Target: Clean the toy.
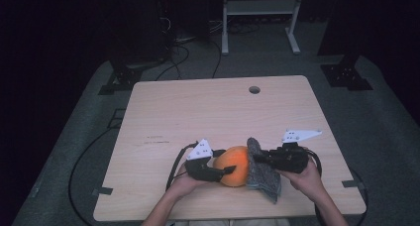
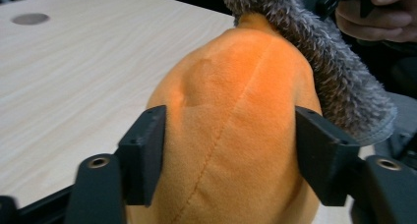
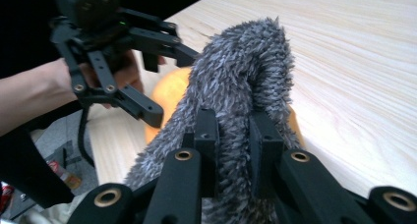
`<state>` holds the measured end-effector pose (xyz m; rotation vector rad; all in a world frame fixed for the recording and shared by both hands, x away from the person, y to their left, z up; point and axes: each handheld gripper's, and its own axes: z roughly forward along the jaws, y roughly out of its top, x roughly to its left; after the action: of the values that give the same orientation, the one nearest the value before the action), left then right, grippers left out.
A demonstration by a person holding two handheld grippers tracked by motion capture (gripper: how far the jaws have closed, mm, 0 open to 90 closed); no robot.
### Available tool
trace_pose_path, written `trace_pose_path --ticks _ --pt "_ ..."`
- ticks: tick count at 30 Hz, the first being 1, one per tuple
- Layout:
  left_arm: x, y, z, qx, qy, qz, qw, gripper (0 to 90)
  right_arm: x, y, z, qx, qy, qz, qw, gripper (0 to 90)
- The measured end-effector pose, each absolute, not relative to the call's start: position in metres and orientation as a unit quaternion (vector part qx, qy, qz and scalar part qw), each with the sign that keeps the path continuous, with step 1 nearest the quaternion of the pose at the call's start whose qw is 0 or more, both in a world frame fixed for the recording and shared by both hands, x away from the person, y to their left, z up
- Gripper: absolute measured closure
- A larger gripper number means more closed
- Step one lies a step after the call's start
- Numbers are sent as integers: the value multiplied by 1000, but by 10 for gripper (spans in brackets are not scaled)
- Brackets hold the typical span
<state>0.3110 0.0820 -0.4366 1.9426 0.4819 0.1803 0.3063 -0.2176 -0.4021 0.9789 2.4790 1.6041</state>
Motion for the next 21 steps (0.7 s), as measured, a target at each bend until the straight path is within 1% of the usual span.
trace_pose_path --ticks 3,6,9,12,14,16,19,20,21 --pt "312 82 -437 815 209 70 537 346 309 -224 -410 332 796 505 16 767" --pt "310 80 -436 814 210 76 536 342 308 -227 -412 343 806 483 25 773" --pt "306 79 -432 807 209 96 544 362 301 -225 -395 322 793 516 30 774" --pt "300 74 -422 805 197 127 546 374 291 -215 -372 288 789 541 48 773" --pt "298 73 -421 808 190 120 545 378 291 -211 -370 283 792 538 56 771" --pt "298 73 -424 813 191 121 536 382 297 -209 -380 291 796 528 48 769" --pt "300 74 -427 813 201 115 534 383 309 -216 -407 321 793 518 14 772" --pt "300 74 -427 812 205 115 534 383 312 -221 -411 332 792 513 11 772" --pt "300 74 -426 811 206 114 536 381 312 -225 -410 339 794 504 22 772"
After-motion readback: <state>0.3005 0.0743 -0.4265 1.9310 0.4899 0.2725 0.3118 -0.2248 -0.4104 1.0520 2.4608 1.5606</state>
